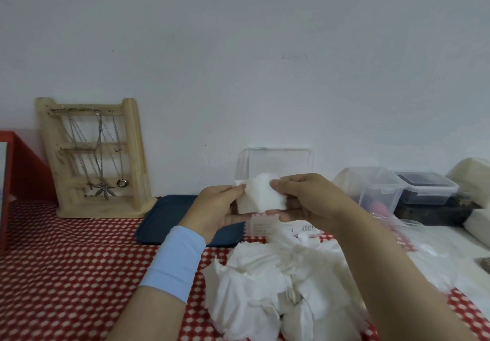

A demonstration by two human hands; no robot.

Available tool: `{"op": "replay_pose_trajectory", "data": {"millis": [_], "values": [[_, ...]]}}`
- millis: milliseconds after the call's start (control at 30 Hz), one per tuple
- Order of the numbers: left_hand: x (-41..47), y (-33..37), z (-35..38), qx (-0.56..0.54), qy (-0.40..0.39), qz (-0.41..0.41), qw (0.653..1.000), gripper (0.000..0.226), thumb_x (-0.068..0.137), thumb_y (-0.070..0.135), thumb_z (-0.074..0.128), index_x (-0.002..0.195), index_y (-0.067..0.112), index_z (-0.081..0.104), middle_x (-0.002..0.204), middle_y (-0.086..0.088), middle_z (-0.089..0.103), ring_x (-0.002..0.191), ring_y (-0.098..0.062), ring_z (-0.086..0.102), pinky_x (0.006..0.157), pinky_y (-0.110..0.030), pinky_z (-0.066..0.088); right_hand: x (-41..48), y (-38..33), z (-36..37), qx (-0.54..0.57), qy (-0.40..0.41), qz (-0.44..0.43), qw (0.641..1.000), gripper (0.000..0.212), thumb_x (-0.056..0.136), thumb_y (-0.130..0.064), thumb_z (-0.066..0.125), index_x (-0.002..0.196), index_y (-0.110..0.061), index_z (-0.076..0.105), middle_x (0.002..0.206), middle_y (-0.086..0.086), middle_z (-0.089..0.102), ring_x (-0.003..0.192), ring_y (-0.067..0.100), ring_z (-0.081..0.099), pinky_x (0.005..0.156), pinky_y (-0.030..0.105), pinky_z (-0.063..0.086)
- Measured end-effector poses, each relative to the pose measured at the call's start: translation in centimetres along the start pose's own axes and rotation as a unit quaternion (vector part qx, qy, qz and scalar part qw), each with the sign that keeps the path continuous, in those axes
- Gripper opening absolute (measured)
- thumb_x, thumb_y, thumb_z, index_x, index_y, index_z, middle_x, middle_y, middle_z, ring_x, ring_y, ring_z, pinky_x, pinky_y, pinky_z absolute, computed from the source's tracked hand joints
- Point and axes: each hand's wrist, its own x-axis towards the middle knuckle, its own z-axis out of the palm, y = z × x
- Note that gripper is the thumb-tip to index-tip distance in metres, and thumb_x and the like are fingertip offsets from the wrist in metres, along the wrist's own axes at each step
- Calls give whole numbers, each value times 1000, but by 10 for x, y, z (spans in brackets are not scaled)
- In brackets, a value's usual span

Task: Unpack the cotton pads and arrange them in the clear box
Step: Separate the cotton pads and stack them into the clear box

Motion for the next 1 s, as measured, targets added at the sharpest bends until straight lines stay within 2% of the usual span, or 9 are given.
{"op": "replay_pose_trajectory", "data": {"millis": [167,267,333,433,600,667,767,867,1000], "values": [[1,0,4,-29,-35,-20,999,34,102,32,59,119,4,69,107,-16,77,95,-27,77,72,-34,63,5,6,5,36,77,-5,996,21,92,-11,72,100,9,71,82,19,72,60,24,70,53,29,59],[0,0,4,-31,-64,-27,997,43,98,40,62,121,4,68,109,-15,77,100,-27,76,75,-34,63,6,7,7,26,101,-14,994,15,90,-11,75,91,3,71,79,16,72,60,24,70,54,29,58],[0,-1,5,-3,-72,-13,997,43,91,34,71,120,3,70,110,-13,78,102,-25,75,79,-32,63,6,7,8,18,105,-18,994,14,88,-14,77,87,-1,71,80,15,72,62,24,70,56,31,59],[3,-4,3,3,-47,-2,999,31,94,17,70,119,-1,70,109,-12,78,102,-23,75,81,-32,63,4,6,5,-24,118,-11,993,17,85,-24,81,91,-8,77,82,6,76,65,19,70,60,31,60],[6,-5,-3,-18,-18,-7,1000,27,95,11,69,120,0,68,109,-13,78,100,-23,75,77,-31,64,3,1,-8,-28,241,-87,966,8,86,-21,80,87,-15,76,80,-1,76,60,14,66,50,26,54],[6,-6,-3,-4,-14,-2,1000,28,94,11,71,119,0,69,108,-12,78,99,-23,76,74,-30,63,-1,-4,-10,-42,200,-127,971,10,87,-20,79,83,-11,76,68,-6,73,54,11,62,46,24,47],[4,-6,1,23,-30,4,999,26,95,13,70,117,-1,70,109,-12,78,100,-23,76,74,-30,63,-5,-5,-2,-81,79,-125,986,14,84,-17,81,73,-12,76,62,1,64,51,13,55,47,26,43],[3,-5,2,49,-52,5,997,25,99,15,64,119,0,69,110,-13,77,102,-25,75,77,-31,63,-2,-2,7,-127,94,-109,981,9,83,-14,83,80,-9,76,60,-1,68,45,8,55,45,23,43],[0,-3,3,37,-78,9,996,26,102,18,59,119,1,70,112,-14,77,102,-26,75,77,-33,63,4,2,8,-199,141,-122,962,9,82,-16,84,81,-15,75,62,-6,69,43,2,55,45,18,45]]}}
